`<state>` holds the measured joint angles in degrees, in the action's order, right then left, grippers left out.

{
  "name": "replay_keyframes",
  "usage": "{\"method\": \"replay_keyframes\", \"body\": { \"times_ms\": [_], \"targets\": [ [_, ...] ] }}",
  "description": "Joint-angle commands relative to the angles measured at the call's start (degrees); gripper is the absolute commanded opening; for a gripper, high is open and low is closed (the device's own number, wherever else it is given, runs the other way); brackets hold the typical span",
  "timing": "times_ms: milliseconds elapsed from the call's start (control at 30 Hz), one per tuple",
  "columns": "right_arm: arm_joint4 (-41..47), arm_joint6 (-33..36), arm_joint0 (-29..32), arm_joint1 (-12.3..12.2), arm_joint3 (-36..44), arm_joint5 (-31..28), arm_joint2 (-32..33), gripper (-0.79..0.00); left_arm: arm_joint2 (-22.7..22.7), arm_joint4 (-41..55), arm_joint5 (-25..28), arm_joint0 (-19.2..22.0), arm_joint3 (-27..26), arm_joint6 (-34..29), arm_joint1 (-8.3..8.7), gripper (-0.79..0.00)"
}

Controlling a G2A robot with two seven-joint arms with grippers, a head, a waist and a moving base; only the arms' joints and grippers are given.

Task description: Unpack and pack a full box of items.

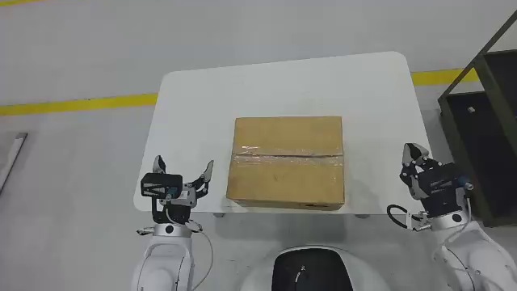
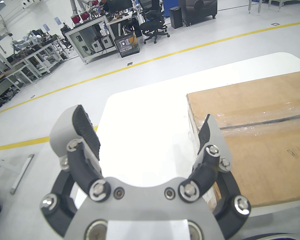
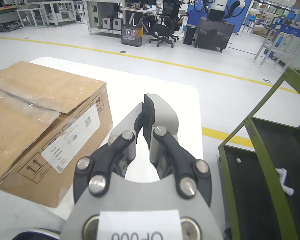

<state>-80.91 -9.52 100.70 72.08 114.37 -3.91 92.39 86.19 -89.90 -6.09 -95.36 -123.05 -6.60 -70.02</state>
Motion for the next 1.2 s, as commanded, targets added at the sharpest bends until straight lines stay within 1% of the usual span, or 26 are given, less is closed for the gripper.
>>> {"method": "replay_keyframes", "body": {
  "times_ms": [0, 233, 433, 733, 1000, 1167],
  "targets": [
    [-0.5, -0.1, -0.6, 0.0, -0.4, -0.2, 0.1, -0.785, 0.0, 0.0, 0.0, 0.0, 0.0, 0.0, 0.0, 0.0],
    [-3.2, -0.3, -1.7, -0.1, -2.8, -2.2, -1.4, -0.785, 0.0, 0.0, 0.0, 0.0, 0.0, 0.0, 0.0, 0.0],
    [-2.4, -0.7, -3.2, 0.2, -6.7, -2.4, -4.5, -0.785, 0.0, 0.0, 0.0, 0.0, 0.0, 0.0, 0.0, 0.0],
    [3.3, -0.5, -9.7, 1.2, -14.1, -2.8, -11.3, -0.785, 0.0, 0.0, 0.0, 0.0, 0.0, 0.0, 0.0, 0.0],
    [1.8, -0.5, -15.1, 1.8, -19.4, -4.2, -16.0, -0.785, 0.0, 0.0, 0.0, 0.0, 0.0, 0.0, 0.0, 0.0],
    [1.7, -1.0, -18.7, 2.1, -21.9, -6.3, -18.5, -0.785, 0.0, 0.0, 0.0, 0.0, 0.0, 0.0, 0.0, 0.0]
  ]
}}
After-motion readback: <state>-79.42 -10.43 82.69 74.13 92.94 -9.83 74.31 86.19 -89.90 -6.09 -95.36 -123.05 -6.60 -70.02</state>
